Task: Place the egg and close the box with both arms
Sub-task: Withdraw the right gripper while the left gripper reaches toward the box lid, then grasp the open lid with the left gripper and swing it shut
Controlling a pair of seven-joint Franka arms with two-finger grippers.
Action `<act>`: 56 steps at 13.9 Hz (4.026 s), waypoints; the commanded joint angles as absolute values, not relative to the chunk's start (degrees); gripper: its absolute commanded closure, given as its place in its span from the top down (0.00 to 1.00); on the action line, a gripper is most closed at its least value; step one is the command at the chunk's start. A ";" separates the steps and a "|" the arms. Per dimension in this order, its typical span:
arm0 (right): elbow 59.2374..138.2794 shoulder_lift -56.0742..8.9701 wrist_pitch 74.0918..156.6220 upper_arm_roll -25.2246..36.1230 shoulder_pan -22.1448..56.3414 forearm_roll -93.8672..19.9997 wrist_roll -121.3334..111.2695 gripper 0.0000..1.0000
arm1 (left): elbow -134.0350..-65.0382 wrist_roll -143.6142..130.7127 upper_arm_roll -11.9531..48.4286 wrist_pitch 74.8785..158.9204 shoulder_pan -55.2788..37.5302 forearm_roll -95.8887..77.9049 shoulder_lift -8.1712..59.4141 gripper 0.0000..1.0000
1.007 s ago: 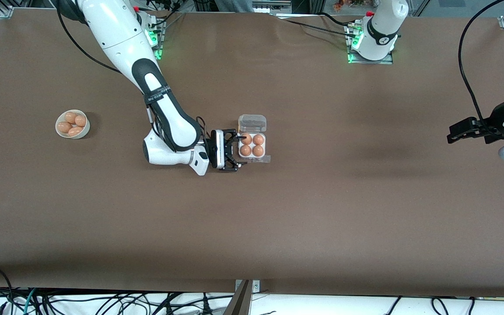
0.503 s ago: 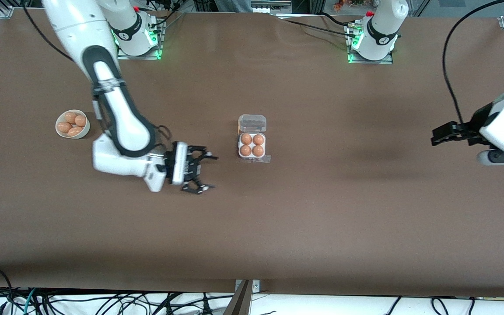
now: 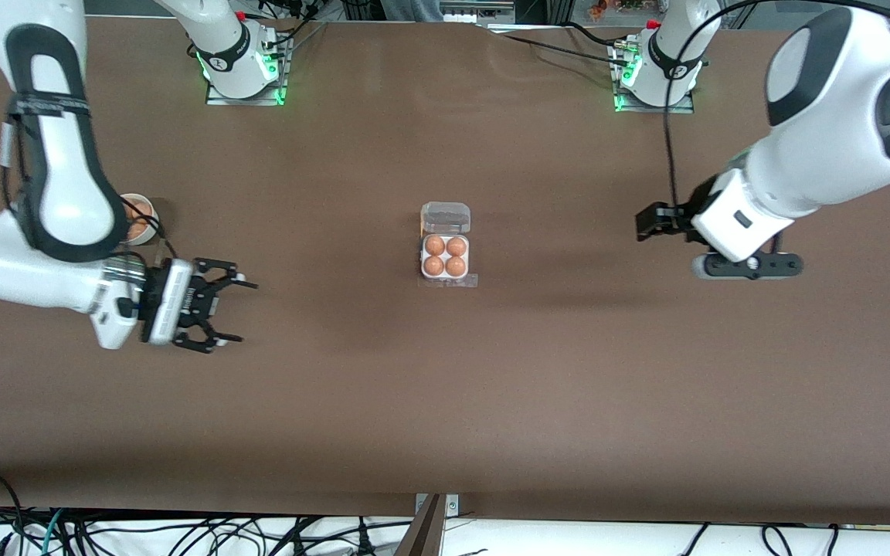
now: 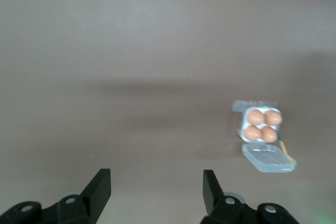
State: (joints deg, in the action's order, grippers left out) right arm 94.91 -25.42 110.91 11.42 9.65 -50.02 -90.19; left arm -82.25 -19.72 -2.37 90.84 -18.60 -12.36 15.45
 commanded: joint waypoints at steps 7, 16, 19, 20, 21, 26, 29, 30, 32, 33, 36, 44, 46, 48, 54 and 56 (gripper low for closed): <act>97.38 -10.92 108.55 18.02 10.11 -23.16 -56.75 1.00 | -81.39 -34.45 -2.82 89.22 -33.39 -13.80 22.84 0.33; 96.15 -3.69 100.37 14.44 14.94 -4.86 0.65 1.00 | -81.47 -40.25 -1.41 87.72 -39.89 -23.12 33.13 0.12; 96.15 -4.22 99.41 9.76 13.89 0.96 7.21 1.00 | -81.30 -42.79 -1.41 87.19 -42.27 -25.30 35.76 0.12; 96.24 -4.31 98.01 8.80 13.10 0.88 6.86 1.00 | -81.30 -43.59 -1.41 87.19 -42.62 -25.92 36.38 0.12; 96.33 -4.13 96.34 6.79 11.88 0.79 6.68 1.00 | -81.30 -43.77 -1.41 87.19 -43.24 -26.01 36.73 0.12; 96.07 2.01 88.17 5.27 9.05 0.62 2.55 1.00 | -81.12 -43.94 -1.41 87.80 -44.20 -29.53 39.19 0.09; 95.89 2.11 87.10 5.54 7.65 0.35 1.05 1.00 | -81.12 -44.73 -1.41 92.00 -45.17 -30.76 39.72 0.09; 95.54 1.85 86.93 5.71 7.65 0.35 1.05 1.00 | -81.12 -45.52 -1.41 93.33 -45.87 -31.02 40.07 0.09; 95.54 1.76 86.49 5.89 7.56 0.35 2.19 1.00 | -81.12 -45.79 -1.41 93.60 -46.32 -31.03 40.43 0.09; 95.54 2.11 85.35 7.11 7.56 0.35 2.46 1.00 | -81.12 -45.97 -1.49 93.69 -46.32 -30.94 40.43 0.09; 95.45 3.95 81.84 11.07 7.21 0.26 1.58 1.00 | -81.12 -49.83 -1.49 96.94 -46.41 -30.94 40.52 0.06; 94.84 3.34 82.09 12.30 5.28 0.09 1.49 1.00 | -81.04 -49.75 -1.58 103.88 -47.37 -29.97 40.52 0.06; 94.83 3.16 82.09 12.22 5.27 0.09 1.49 1.00 | -80.95 -49.57 -1.84 104.24 -47.37 -29.71 40.60 0.06; 94.05 3.86 81.22 12.13 5.80 0.26 1.58 1.00 | -80.95 -49.75 -1.67 105.46 -47.46 -26.12 40.60 0.06; 89.56 -0.59 83.30 12.56 6.95 0.35 0.80 1.00 | -80.95 -49.83 -1.76 109.15 -47.81 -22.34 40.87 0.06; 90.26 -0.09 85.07 12.74 6.60 0.26 0.62 1.00 | -80.95 -49.83 -1.84 109.60 -47.90 -21.18 40.87 0.06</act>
State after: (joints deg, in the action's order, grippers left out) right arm 90.74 1.02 83.68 12.11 7.05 0.19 1.66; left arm -82.17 -49.03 -1.07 109.11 -47.02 -22.99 40.35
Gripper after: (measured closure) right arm 0.000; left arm 0.943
